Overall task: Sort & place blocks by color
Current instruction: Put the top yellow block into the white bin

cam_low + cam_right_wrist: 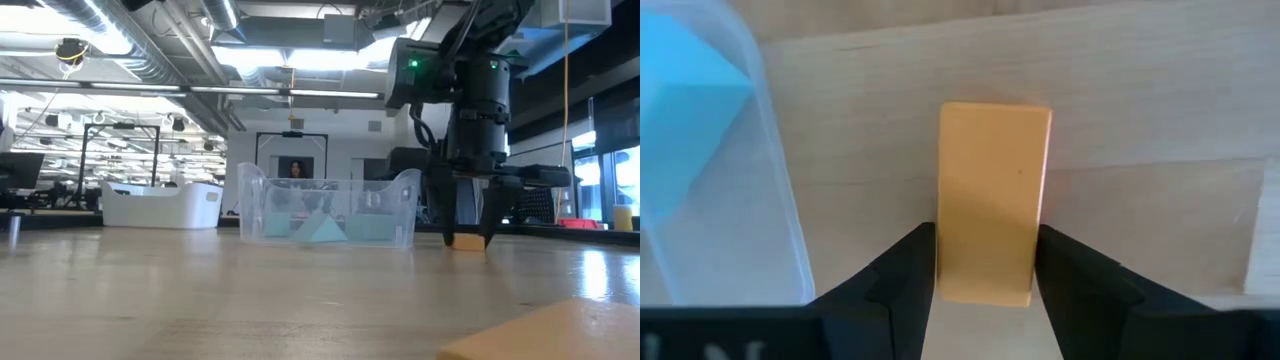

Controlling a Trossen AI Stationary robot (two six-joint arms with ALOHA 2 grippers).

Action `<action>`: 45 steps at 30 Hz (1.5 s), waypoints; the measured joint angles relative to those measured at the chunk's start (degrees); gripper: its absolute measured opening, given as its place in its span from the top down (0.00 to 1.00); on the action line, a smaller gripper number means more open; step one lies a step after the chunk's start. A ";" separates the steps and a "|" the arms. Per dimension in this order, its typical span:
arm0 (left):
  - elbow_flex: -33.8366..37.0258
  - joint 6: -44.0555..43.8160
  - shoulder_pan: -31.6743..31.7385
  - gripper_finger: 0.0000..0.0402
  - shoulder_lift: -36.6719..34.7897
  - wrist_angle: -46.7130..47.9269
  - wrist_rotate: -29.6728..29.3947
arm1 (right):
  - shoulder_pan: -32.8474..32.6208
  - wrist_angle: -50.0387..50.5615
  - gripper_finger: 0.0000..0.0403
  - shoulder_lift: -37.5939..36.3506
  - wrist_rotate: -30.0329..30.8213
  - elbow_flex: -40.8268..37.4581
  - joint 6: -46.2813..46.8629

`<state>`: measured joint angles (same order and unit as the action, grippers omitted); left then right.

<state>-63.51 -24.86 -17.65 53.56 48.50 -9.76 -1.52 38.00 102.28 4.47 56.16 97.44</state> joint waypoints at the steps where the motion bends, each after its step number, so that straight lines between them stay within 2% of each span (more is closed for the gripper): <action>1: 0.00 0.02 0.02 0.48 0.00 0.02 -0.02 | 0.00 0.06 0.57 0.04 -0.17 0.00 -0.43; 5: 0.00 0.02 0.02 0.48 0.00 0.02 0.00 | 0.09 0.29 0.59 0.11 -2.12 -0.03 -6.80; 9: 0.00 0.02 0.01 0.48 0.00 0.02 0.00 | 0.09 0.44 0.68 0.11 -2.22 -0.02 -7.64; 17: 0.00 0.02 0.01 0.48 0.00 0.04 0.00 | 0.09 2.44 0.68 0.15 -0.83 1.59 -10.34; 22: 0.00 0.01 0.02 0.48 0.00 0.30 0.00 | 0.46 9.83 0.68 0.51 4.09 6.13 -14.19; 27: 0.00 0.00 0.00 0.48 0.00 0.58 0.00 | 0.58 18.30 0.68 0.46 4.58 11.95 -16.96; 31: 0.00 -0.05 0.02 0.48 0.00 0.58 -0.02 | 0.62 24.29 0.68 0.35 7.55 17.09 -20.28; 38: 0.00 -7.99 1.30 0.48 0.00 0.36 -4.07 | 0.57 30.05 0.68 0.27 14.09 29.93 -38.41; 41: 0.00 -12.93 3.16 0.48 0.00 0.30 -7.46 | 0.08 29.75 0.68 0.24 19.58 35.27 -49.10; 45: 0.00 -19.32 7.33 0.48 0.00 0.08 -10.50 | -1.41 24.74 0.68 0.15 26.66 40.21 -68.24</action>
<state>-63.51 -44.17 -10.32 53.56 48.58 -20.25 -2.93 62.74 102.43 31.13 96.37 29.20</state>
